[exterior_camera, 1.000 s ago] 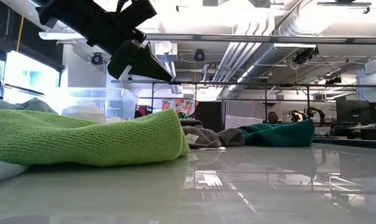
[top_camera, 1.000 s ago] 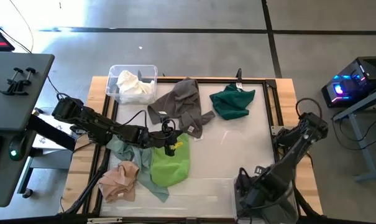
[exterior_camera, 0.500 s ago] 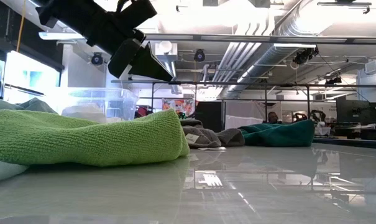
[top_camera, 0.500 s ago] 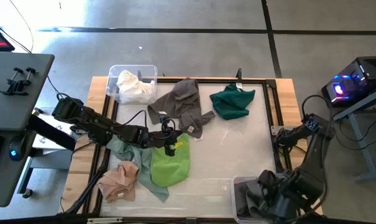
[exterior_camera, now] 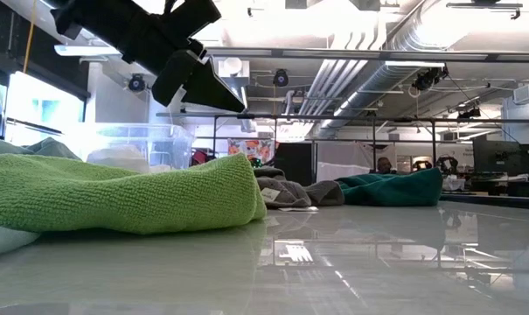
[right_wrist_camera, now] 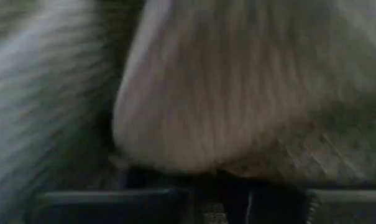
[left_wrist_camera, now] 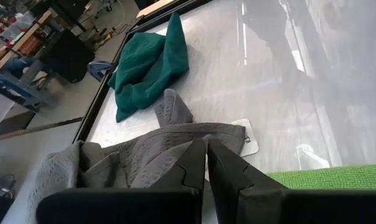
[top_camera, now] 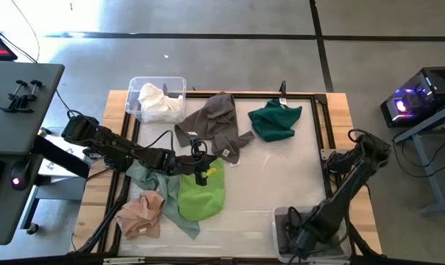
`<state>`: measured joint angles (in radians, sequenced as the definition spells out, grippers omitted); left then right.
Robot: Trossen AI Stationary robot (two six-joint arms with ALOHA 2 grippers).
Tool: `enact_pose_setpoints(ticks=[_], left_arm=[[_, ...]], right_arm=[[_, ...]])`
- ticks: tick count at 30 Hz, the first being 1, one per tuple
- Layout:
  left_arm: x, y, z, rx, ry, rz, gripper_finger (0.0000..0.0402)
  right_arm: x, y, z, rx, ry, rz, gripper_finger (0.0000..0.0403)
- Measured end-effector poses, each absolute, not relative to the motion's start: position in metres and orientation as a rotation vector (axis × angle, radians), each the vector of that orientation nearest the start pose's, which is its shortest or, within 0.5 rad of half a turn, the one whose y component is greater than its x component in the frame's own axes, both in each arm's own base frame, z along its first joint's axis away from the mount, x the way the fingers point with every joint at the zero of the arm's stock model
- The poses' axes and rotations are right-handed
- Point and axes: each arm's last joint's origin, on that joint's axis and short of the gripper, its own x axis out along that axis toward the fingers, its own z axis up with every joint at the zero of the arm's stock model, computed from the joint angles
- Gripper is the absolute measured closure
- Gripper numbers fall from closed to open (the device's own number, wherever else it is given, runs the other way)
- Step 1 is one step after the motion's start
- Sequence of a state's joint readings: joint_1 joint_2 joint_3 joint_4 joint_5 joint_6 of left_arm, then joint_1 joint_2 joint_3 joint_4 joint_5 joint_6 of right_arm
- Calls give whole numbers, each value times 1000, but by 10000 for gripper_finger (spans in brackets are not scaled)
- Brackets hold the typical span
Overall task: Sort towels by color in basket
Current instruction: Put the gray towel into the bottom transparent bin, then put the light green towel into the top transparent bin
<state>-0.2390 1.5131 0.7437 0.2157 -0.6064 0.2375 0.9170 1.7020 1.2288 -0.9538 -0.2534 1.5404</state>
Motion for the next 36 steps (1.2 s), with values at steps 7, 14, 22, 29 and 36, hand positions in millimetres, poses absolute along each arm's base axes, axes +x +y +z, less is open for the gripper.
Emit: enact_pose_setpoints(ticks=[7,14,22,29,36], left_arm=[[296,-55,192,458,550,297,394],[297,-55,194,446,522,300,394],[298,-56,195,445,516,300,394],[298,-56,195,451,516,299,394],[298,-56,195,452,516,298,394]], right_arm=[[174,245,191,565,1721,-359,381],[171,257,237,576,1599,-324,382],[168,260,306,563,1443,-375,383],[193,241,327,236,1178,-250,383],[219,191,312,44,1297,-428,383]])
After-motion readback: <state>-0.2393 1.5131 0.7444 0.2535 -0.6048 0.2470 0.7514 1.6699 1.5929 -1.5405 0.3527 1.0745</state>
